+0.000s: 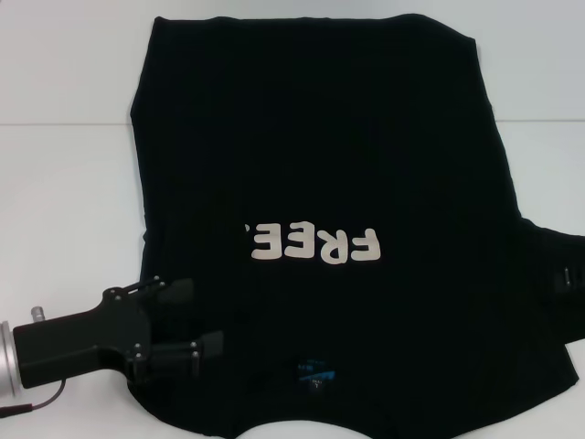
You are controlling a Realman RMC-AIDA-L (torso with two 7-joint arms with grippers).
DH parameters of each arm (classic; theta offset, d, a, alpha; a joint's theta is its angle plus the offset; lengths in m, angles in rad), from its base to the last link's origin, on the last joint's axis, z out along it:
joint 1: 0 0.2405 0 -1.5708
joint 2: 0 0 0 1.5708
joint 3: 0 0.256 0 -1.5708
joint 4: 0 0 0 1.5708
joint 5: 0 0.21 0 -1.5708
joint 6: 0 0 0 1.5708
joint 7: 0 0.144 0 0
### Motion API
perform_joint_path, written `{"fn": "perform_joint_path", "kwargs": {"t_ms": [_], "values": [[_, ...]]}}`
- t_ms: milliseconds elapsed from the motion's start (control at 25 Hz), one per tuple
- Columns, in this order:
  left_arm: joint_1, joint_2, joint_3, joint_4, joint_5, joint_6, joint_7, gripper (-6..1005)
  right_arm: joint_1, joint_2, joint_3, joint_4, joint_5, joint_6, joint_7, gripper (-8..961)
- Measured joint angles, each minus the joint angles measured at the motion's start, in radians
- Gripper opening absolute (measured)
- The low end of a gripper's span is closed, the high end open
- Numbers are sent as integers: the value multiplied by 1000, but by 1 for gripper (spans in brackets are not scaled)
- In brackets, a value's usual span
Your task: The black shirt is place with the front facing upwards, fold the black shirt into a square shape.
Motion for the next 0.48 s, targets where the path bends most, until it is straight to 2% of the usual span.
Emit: {"fn": "perform_joint_path", "kwargs": {"t_ms": [320,480], "values": [[-4,1,-1,0,2,-2,0,933,8,-8,-26,19,-8,16,34,882],[-5,1,-2,0,2,-4,0,933,4,-14,-28,13,-8,13,40,796]]}}
